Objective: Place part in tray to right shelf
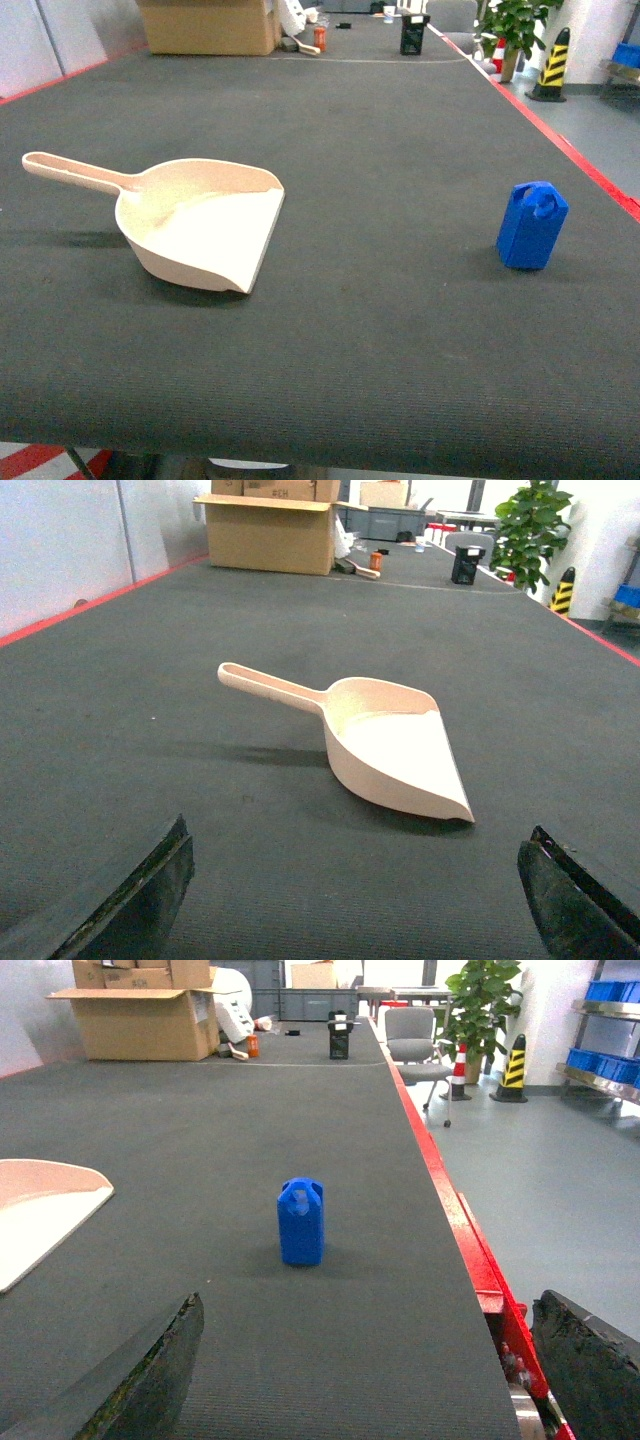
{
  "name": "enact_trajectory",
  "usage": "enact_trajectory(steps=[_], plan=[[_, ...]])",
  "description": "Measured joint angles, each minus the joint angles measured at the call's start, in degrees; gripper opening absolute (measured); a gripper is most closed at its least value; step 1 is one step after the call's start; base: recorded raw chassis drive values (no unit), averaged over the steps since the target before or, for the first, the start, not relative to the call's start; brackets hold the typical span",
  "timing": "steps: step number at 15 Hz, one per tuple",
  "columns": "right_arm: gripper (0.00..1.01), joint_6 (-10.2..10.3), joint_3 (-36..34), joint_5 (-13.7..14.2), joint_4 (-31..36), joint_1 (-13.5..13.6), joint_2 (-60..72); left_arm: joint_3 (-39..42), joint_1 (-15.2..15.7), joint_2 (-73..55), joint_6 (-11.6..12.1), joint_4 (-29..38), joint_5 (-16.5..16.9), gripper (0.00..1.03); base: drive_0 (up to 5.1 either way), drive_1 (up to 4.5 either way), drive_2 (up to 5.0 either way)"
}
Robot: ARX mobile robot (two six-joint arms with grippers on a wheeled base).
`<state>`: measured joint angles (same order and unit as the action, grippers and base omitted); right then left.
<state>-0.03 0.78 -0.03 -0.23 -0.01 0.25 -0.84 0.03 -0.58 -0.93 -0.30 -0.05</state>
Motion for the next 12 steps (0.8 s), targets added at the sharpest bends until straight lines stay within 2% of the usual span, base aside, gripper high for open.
enact_trajectory(steps=[12], plan=[[0.98,0.0,0.0,0.0,0.0,0.0,0.0,0.0,0.0,0.0,0.0,0.0,0.0,0.98,0.0,0.0,0.0]])
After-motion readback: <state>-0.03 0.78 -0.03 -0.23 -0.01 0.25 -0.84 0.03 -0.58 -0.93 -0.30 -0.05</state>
